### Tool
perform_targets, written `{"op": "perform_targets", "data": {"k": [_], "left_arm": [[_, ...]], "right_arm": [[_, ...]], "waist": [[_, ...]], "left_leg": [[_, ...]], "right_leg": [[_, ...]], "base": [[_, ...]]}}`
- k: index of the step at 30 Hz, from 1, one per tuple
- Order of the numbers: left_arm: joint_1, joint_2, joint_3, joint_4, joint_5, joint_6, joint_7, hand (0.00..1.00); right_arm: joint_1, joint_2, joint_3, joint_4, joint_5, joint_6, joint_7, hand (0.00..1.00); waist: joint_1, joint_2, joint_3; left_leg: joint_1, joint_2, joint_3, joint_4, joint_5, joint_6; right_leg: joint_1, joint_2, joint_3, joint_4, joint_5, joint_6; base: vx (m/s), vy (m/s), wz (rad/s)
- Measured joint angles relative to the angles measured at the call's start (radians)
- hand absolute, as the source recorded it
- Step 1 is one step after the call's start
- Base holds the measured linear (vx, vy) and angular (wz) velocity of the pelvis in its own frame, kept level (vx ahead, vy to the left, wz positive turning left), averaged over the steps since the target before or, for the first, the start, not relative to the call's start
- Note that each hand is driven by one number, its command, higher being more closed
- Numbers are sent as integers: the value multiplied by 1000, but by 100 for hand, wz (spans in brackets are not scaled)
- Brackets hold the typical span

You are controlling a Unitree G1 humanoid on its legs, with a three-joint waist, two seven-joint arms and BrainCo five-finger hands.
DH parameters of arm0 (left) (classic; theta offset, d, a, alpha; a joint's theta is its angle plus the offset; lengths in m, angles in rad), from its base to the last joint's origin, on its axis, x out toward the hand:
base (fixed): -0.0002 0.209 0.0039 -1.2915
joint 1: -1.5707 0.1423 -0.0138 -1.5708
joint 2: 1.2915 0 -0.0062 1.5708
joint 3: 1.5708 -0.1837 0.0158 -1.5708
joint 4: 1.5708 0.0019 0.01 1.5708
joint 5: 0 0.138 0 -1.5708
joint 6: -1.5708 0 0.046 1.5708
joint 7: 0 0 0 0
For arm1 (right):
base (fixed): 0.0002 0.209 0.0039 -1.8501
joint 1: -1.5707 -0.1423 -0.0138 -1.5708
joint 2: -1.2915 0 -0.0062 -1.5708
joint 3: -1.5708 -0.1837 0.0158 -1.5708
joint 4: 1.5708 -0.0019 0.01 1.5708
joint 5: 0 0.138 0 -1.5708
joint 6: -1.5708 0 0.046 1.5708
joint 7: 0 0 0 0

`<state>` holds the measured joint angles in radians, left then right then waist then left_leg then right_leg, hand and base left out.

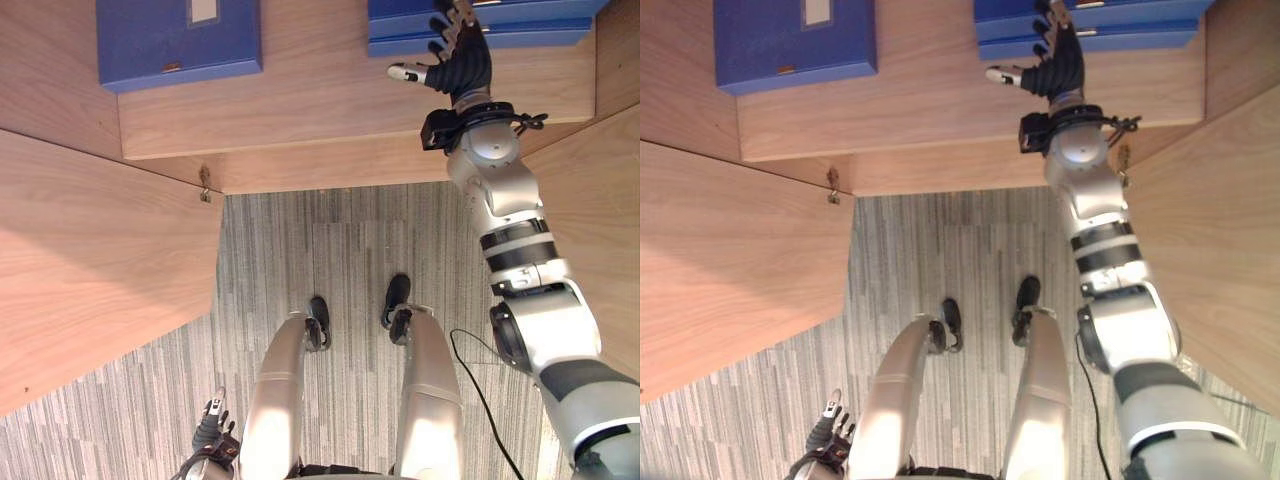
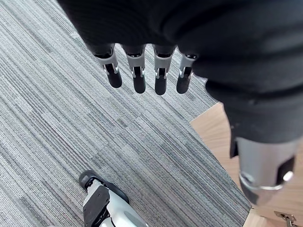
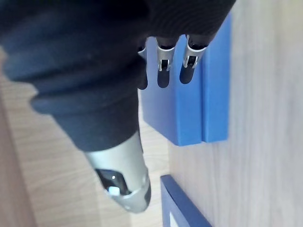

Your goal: Walk over to the cabinet, pick up the folder, carry it to the office cabinet, place the folder inside the office cabinet, then close the office cabinet door

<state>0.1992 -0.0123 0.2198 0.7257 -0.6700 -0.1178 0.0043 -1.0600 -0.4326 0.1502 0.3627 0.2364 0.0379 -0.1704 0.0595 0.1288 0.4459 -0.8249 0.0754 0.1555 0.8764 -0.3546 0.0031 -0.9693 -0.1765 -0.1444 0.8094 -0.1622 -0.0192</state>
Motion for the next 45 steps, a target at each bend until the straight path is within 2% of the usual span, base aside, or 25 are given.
{"op": "perform_targets", "data": {"k": [6,12,18,20,25,28,31,34,36,40,42,45], "left_arm": [[42,-3,-21,-146,3,12,-7,0],[83,-3,-51,-306,7,23,-13,0],[114,-3,-89,-343,6,34,-13,0],[114,-2,-86,-334,6,32,-13,0],[92,-1,-60,-256,2,14,-14,0],[36,16,-32,-103,7,12,-13,0],[0,27,4,37,32,15,-11,0],[-14,29,50,120,63,15,-6,0],[-25,29,87,171,110,19,3,0],[-38,12,157,239,176,26,9,0],[-44,6,184,270,228,31,10,0],[-84,-10,195,296,290,35,10,0]], "right_arm": [[157,22,-19,-325,-162,11,-49,0],[263,99,-39,-423,-265,28,-72,0],[434,185,16,-431,-281,43,-63,0],[508,232,54,-387,-263,40,-51,0],[673,307,157,-170,-248,35,-4,0],[754,340,193,28,-215,25,40,0],[809,382,185,234,-212,15,71,0],[860,444,73,404,-188,6,77,0],[905,477,-53,499,-177,-2,67,0],[996,477,-236,569,-152,-23,51,0],[1033,477,-350,595,-81,-34,49,0],[1053,477,-416,626,-51,-40,49,0]], "waist": [[-13,-9,6],[-14,-18,12],[-18,-27,25],[-20,-37,33],[-27,-37,38],[-27,-41,38],[-28,-67,25],[-19,-100,-9],[-16,-114,-75],[-15,-112,-188],[-14,-112,-256],[-16,-114,-312]], "left_leg": [[7,10,16,6,-5,2],[7,42,39,40,-28,2],[10,81,59,89,-64,-1],[33,91,76,95,-75,-1],[129,131,94,90,-94,-3],[242,146,107,31,-83,-5],[362,136,114,-60,-50,-7],[483,123,113,-159,-16,-16],[552,114,109,-221,1,-25],[694,98,125,-342,29,-35],[796,85,161,-442,55,-49],[861,68,167,-532,89,-61]], "right_leg": [[0,11,14,-3,6,8],[-9,42,34,3,10,13],[-13,80,53,18,14,7],[-2,96,71,20,15,7],[102,138,75,-34,38,10],[227,160,72,-125,70,9],[357,162,64,-224,98,11],[489,158,35,-319,116,10],[560,150,10,-365,117,10],[678,138,-25,-436,108,23],[751,100,-109,-475,109,23],[786,96,-125,-495,116,14]], "base": [[-4,34,-9],[-21,11,-20],[-2,5,-26],[1,11,-33],[-4,18,-28],[-5,31,-18],[11,8,4],[50,-7,13],[95,-24,20],[107,-16,3],[119,-8,-27],[93,-38,-4]]}}
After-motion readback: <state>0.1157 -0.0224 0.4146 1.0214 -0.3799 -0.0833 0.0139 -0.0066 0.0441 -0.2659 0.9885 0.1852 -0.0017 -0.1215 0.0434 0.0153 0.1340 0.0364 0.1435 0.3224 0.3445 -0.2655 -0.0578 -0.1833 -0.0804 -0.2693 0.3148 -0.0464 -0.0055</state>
